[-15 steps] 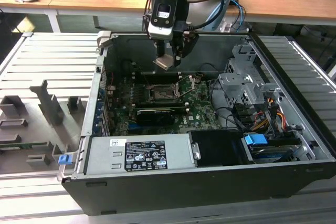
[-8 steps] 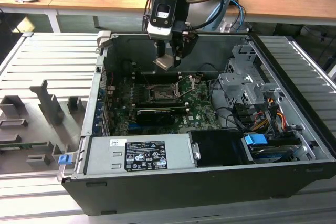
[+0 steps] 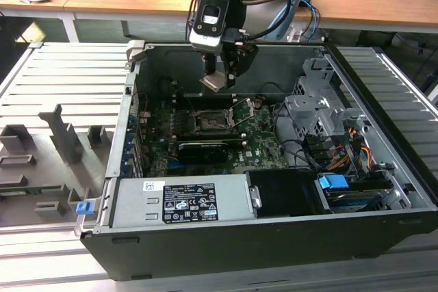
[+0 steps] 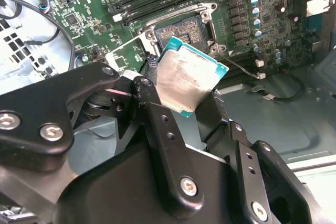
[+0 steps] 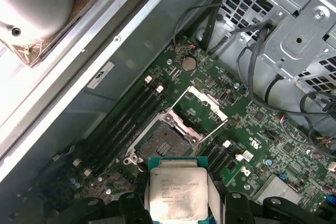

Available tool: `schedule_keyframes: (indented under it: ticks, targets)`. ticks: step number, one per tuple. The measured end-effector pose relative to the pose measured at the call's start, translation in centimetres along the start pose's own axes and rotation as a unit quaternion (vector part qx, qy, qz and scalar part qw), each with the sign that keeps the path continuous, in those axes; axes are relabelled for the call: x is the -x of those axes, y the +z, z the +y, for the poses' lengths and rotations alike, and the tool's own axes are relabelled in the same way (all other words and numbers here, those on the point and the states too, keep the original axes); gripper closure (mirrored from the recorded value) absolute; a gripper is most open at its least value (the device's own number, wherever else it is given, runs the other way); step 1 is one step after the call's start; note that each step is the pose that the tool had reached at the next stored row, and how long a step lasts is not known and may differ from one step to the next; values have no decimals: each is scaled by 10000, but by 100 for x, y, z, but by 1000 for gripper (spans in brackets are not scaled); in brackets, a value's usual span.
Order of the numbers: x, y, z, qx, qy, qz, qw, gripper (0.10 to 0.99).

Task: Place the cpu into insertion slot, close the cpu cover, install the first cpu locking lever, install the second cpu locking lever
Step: 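Place the cpu into insertion slot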

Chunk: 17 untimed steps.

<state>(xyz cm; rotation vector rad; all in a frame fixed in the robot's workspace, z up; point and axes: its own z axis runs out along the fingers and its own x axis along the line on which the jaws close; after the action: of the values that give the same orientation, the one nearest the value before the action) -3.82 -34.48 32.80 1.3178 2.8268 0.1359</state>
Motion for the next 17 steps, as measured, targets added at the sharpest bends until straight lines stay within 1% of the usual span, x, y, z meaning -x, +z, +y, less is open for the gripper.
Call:
schedule_keyframes:
  ticks: [7,9,14,16,17]
  targets:
    - [0,6,-1,2,110,-10,9999,553]
    - [0,12,-1,5,217,-19,9998,553]
    - [0,30,-2,11,560,-49,9984,553]
    - [1,37,-3,12,646,-56,9979,553]
    - [1,45,-4,14,721,-63,9974,553]
